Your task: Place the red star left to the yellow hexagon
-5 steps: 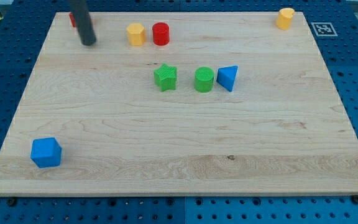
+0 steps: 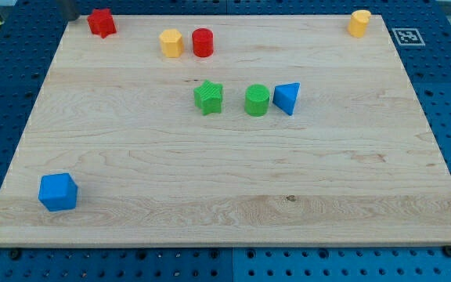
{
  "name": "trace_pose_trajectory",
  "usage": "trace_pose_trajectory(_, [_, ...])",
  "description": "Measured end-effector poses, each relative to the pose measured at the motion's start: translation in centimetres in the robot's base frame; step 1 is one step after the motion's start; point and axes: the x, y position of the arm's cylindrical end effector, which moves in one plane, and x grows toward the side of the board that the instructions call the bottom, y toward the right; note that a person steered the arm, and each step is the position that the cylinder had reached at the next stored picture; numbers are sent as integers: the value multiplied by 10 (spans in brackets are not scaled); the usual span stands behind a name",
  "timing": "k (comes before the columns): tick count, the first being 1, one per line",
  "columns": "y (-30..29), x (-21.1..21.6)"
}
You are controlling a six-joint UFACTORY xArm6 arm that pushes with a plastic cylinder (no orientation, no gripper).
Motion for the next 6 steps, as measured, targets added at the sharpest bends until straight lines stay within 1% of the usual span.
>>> trace_pose_trajectory(1, [33,0])
trace_pose_trajectory(2, [45,1])
trace_pose_trajectory(4, [48,12])
trace_pose_trajectory(6, [79,27])
